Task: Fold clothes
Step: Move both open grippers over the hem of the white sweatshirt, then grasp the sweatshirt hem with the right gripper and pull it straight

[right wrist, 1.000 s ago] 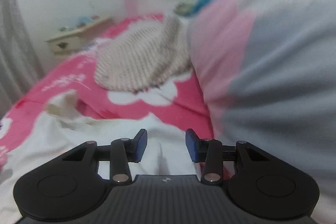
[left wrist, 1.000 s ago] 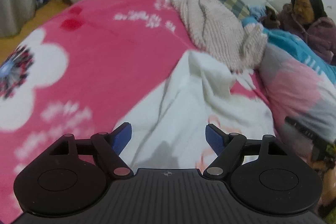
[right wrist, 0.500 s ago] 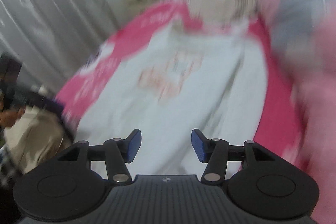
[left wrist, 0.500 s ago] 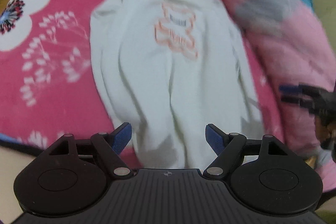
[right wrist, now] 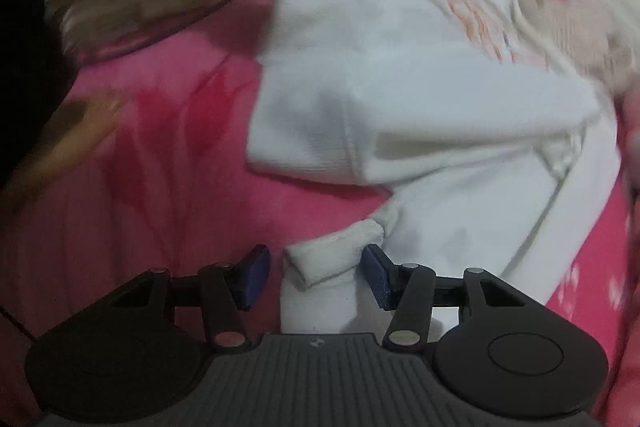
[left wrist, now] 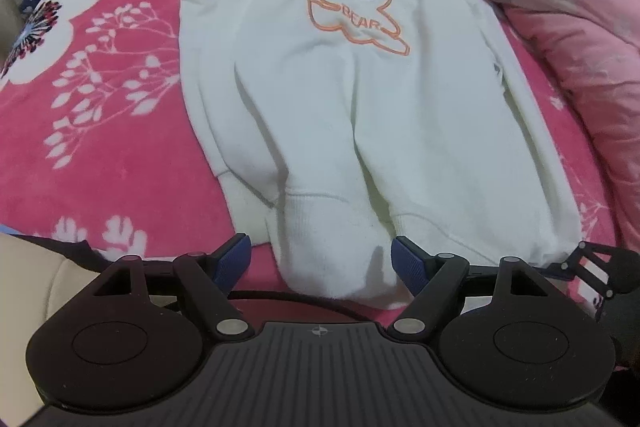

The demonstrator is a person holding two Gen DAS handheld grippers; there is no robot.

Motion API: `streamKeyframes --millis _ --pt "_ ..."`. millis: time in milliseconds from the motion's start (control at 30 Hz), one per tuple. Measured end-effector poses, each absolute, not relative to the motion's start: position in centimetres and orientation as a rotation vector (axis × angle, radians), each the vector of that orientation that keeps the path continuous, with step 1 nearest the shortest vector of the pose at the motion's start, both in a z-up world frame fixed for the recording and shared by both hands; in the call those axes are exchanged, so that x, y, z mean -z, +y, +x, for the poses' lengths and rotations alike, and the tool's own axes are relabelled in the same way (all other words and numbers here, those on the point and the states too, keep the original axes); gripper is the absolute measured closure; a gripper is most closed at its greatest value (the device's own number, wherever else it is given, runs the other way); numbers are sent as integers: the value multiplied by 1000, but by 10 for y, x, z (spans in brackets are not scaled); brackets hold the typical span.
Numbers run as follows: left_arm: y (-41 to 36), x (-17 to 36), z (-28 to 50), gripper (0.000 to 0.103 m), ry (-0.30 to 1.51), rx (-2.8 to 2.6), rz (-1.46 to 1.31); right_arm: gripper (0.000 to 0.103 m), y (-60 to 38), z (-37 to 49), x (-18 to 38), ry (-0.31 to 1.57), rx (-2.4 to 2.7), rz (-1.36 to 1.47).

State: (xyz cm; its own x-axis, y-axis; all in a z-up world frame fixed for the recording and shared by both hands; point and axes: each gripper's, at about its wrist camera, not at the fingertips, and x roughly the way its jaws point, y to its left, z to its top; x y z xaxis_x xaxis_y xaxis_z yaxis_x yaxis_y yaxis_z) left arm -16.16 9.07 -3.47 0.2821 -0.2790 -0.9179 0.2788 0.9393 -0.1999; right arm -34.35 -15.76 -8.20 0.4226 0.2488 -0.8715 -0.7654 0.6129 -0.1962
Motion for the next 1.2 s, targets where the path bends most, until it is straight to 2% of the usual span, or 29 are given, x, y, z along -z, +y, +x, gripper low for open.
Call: streamKeyframes --millis 33,67,100,133,267,367,433,467,500,700,833,933,967,1067,1133,1200 --pt "89 36 -163 25 1231 371 6 57 -160 -342 81 929 -687 -636" --pt "88 37 -165 25 1233 367 13 69 -163 -340 78 932 -676 -623" --pt "87 38 -165 25 1236 362 20 90 -168 -335 75 935 -649 -614" --pt "86 39 -166 25 1239 357 27 93 -173 -328 73 929 -599 -626" --pt "85 39 -165 25 1244 352 0 92 -218 -304 55 799 -193 -818" --pt "83 39 -163 25 1246 352 -24 77 -264 -281 35 802 93 -775" --pt "82 40 -163 25 1249 350 -17 58 -278 -279 14 789 103 -677" --pt "81 41 -164 25 1249 351 -12 43 -280 -282 2 769 65 -612" --pt "81 41 -164 25 1250 352 -6 37 -279 -286 -11 736 12 -537" --pt "80 43 -164 25 1252 344 1 29 -287 -286 -63 631 -222 -59" --pt "89 43 -159 25 1251 353 4 30 -288 -260 -31 816 -426 372" --pt "106 43 -151 25 1253 372 17 36 -267 -242 30 1040 -474 544" --pt "106 43 -151 25 1252 371 18 41 -258 -239 50 1111 -482 569" --pt "105 44 -152 25 1242 363 15 45 -233 -231 94 1241 -510 590" --pt "105 46 -152 25 1227 349 1 57 -222 -225 109 1244 -516 588" --pt "104 47 -153 25 1212 348 -23 92 -221 -223 112 1236 -510 619"
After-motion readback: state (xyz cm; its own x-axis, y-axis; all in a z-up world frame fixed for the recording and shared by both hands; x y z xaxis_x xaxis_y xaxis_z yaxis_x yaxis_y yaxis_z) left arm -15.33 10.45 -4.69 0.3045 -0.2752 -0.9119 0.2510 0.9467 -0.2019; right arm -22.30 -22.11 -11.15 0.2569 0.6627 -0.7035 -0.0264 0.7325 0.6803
